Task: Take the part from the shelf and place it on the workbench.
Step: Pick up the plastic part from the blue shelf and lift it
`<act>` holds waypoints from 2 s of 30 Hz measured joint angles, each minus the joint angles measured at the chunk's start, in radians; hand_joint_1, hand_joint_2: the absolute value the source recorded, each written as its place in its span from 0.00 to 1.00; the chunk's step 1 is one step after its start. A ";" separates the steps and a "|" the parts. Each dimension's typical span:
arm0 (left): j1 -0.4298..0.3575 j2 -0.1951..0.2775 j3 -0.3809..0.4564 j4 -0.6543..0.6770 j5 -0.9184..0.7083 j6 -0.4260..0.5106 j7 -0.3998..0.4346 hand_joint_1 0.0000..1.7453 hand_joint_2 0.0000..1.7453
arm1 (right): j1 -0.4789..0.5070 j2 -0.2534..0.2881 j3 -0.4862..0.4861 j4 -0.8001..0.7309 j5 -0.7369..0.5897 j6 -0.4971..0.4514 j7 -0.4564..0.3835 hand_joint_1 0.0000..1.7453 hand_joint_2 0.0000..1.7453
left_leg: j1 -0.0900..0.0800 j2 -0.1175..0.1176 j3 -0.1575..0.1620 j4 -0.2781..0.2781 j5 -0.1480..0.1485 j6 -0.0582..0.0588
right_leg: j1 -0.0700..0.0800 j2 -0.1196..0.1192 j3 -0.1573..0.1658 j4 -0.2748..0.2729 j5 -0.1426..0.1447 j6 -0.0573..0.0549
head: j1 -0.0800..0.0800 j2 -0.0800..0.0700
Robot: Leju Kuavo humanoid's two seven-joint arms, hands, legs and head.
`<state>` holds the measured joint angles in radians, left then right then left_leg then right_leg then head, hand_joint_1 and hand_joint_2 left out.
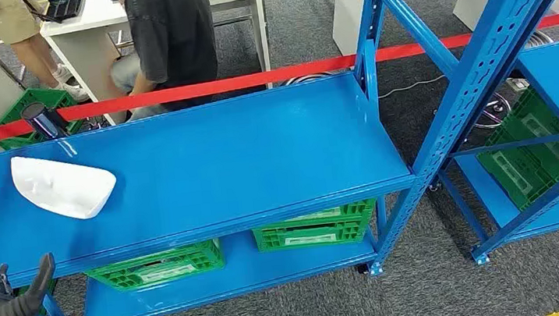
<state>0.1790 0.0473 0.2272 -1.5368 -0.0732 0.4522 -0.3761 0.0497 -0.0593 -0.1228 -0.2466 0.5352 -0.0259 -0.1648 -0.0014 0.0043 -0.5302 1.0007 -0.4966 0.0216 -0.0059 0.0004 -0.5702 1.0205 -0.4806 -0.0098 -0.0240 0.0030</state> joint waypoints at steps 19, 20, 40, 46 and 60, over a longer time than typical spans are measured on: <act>-0.064 0.074 -0.021 0.158 0.188 0.059 -0.002 0.00 1.00 | -0.017 0.004 0.026 0.055 -0.001 -0.004 0.000 0.00 1.00 | 0.000 0.000 0.000 0.000 0.000 0.000 | 0.000 0.000 0.000 0.000 0.000 0.000 | 0.000 0.000; -0.066 0.076 -0.022 0.166 0.192 0.061 -0.007 0.00 1.00 | -0.017 0.005 0.026 0.057 -0.002 -0.004 0.000 0.00 1.00 | 0.000 0.000 0.000 0.000 0.000 0.000 | 0.000 0.000 0.000 0.000 0.000 0.000 | 0.000 0.000; -0.058 0.076 -0.210 0.176 0.244 0.134 -0.047 0.00 1.00 | -0.024 0.002 0.016 0.097 0.022 -0.004 0.047 0.00 1.00 | 0.000 0.000 0.000 0.000 0.000 0.000 | 0.000 0.000 -0.001 0.000 0.000 0.000 | 0.000 0.000; -0.076 0.093 -0.248 0.184 0.269 0.131 -0.039 0.00 1.00 | -0.026 0.016 0.019 0.097 0.029 0.009 0.058 0.00 1.00 | 0.001 0.000 0.000 0.000 0.000 0.000 | 0.000 0.000 -0.001 0.000 0.000 0.000 | 0.000 0.000; -0.148 0.089 -0.332 0.284 0.315 0.132 -0.053 0.00 1.00 | -0.029 0.018 0.016 0.097 0.013 0.039 0.082 0.00 1.00 | 0.000 0.000 0.000 0.000 0.000 -0.001 | 0.000 0.000 -0.001 0.000 0.000 0.000 | 0.000 0.000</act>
<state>0.0308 0.1359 -0.1050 -1.2526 0.2420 0.5842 -0.4295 0.0206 -0.0409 -0.1069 -0.1494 0.5486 0.0132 -0.0828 -0.0011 0.0040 -0.5301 1.0011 -0.4961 0.0208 -0.0059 0.0002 -0.5710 1.0206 -0.4806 -0.0097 -0.0240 0.0031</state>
